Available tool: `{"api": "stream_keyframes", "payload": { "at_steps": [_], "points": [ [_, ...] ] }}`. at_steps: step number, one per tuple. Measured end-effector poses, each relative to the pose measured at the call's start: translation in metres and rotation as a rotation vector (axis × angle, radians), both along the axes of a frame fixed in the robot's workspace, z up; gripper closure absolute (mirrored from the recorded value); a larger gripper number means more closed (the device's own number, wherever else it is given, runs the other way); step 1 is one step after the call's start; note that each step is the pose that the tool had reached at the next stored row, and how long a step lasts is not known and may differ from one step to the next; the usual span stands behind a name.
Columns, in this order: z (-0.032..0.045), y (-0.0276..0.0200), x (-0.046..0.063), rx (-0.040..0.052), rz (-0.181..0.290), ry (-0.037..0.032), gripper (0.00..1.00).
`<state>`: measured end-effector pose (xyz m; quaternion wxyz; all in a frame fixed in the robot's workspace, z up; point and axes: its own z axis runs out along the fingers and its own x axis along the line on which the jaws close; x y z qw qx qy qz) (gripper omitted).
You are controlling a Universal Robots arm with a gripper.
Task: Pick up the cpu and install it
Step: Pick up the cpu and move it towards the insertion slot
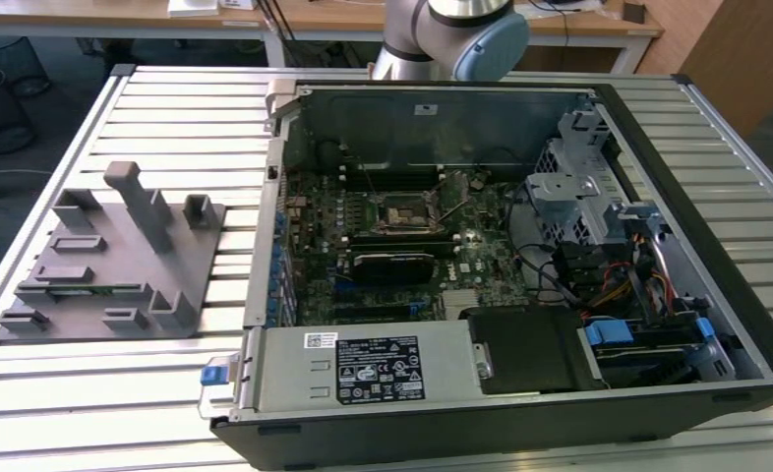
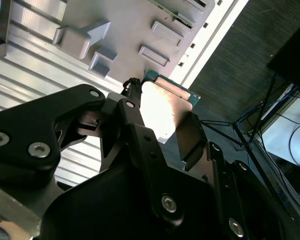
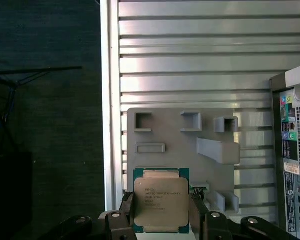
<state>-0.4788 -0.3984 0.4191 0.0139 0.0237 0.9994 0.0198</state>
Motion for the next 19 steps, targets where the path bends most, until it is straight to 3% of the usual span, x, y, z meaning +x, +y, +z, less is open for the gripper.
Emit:
{"api": "stream_keyframes", "payload": {
  "at_steps": [19],
  "points": [
    [0.0354,0.0003,0.0,0.0,0.0,-0.0072,0.47]
  ]
}}
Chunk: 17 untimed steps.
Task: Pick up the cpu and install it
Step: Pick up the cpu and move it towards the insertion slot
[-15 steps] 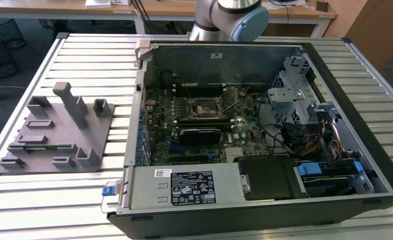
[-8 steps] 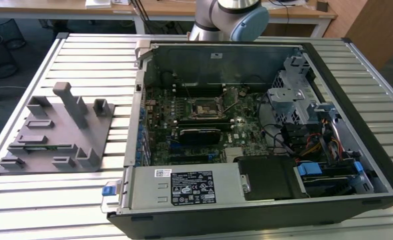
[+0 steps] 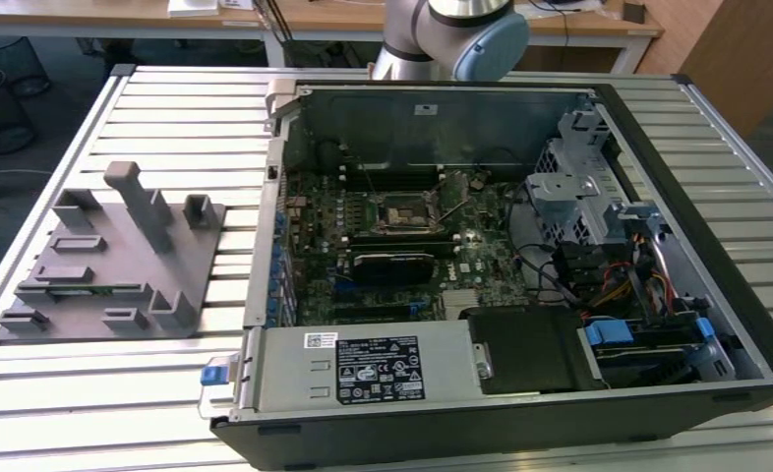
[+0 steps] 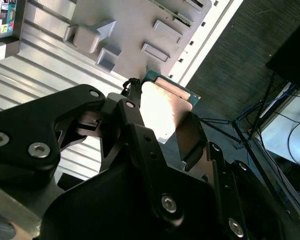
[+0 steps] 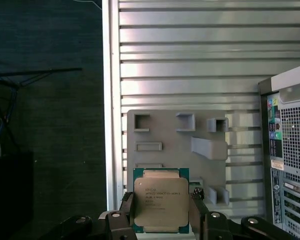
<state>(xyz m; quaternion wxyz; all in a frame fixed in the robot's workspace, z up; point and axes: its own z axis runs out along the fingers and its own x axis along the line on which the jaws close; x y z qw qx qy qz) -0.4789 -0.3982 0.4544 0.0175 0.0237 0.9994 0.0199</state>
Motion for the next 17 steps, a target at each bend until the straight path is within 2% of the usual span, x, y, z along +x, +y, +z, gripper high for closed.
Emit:
{"api": "stream_keyframes", "payload": {
  "at_steps": [8,13,17],
  "points": [
    [0.0157,0.0004,0.0,0.0,0.0,-0.0012,0.47],
    [0.0147,0.0005,0.002,0.0,0.0,-0.0014,0.47],
    [0.0113,0.0004,0.018,-0.0001,0.0,-0.0013,0.47]
  ]
}}
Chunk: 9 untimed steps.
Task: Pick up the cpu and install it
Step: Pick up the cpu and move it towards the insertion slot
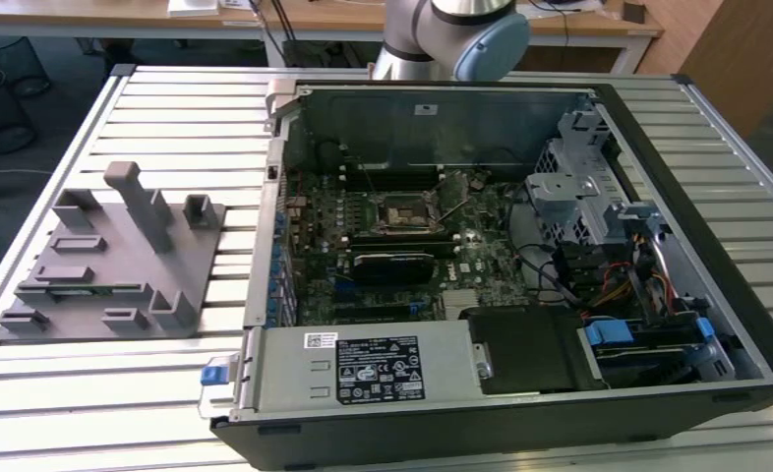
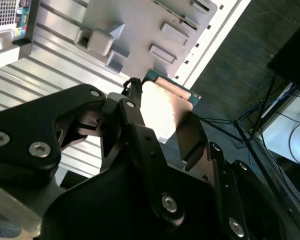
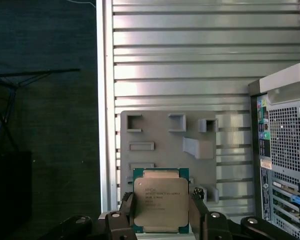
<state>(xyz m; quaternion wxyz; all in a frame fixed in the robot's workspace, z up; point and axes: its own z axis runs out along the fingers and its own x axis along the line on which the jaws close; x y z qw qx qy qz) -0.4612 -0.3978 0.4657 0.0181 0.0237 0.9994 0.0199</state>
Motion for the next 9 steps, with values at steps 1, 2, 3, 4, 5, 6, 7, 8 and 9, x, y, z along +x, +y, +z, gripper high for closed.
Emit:
{"api": "stream_keyframes", "payload": {
  "at_steps": [1,2,3,4,5,6,7,8,9],
  "points": [
    [-0.001,0.0,0.004,0.0,0.0,0.0,0.47],
    [-0.0021,0.0,0.008,0.0,0.0,-0.0001,0.47],
    [-0.0032,0.0,0.012,0.0001,0.0,-0.0001,0.47],
    [-0.0042,0.0,0.017,0.0001,0.0,-0.0001,0.47],
    [-0.0052,0.0,0.021,0.0001,0.0,-0.0002,0.47],
    [-0.006,0.0,0.026,0.0,0.0,-0.0001,0.47],
    [-0.0068,0.0,0.03,0.0001,0.0,-0.0002,0.47],
    [-0.0076,0.0,0.035,0.0001,0.0,-0.0001,0.47],
    [-0.0083,0.0,0.04,0.0001,0.0,-0.0001,0.47]
  ]
}}
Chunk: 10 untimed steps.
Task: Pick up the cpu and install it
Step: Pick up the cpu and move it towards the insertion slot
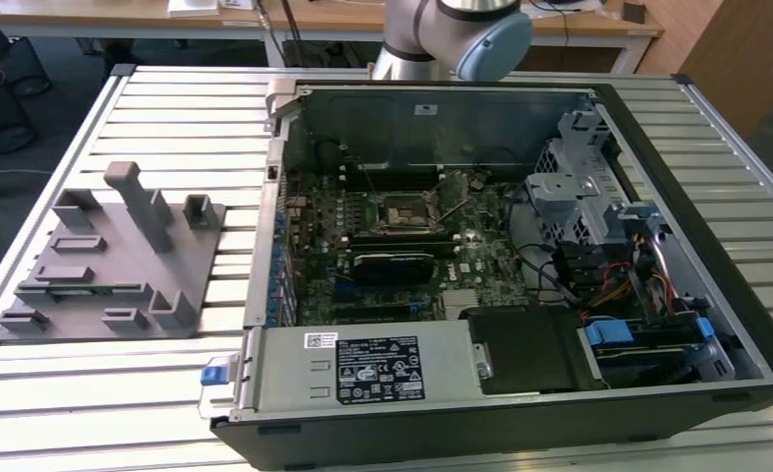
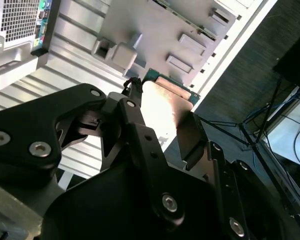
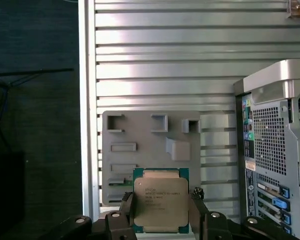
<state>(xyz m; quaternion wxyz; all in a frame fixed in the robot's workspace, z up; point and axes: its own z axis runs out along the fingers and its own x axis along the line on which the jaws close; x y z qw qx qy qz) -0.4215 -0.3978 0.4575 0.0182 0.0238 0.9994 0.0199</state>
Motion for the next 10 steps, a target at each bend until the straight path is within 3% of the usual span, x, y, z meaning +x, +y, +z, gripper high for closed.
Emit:
{"api": "stream_keyframes", "payload": {
  "at_steps": [10],
  "points": [
    [-0.0051,0.0,0.038,0.0,0.0,0.0,0.47]
  ]
}}
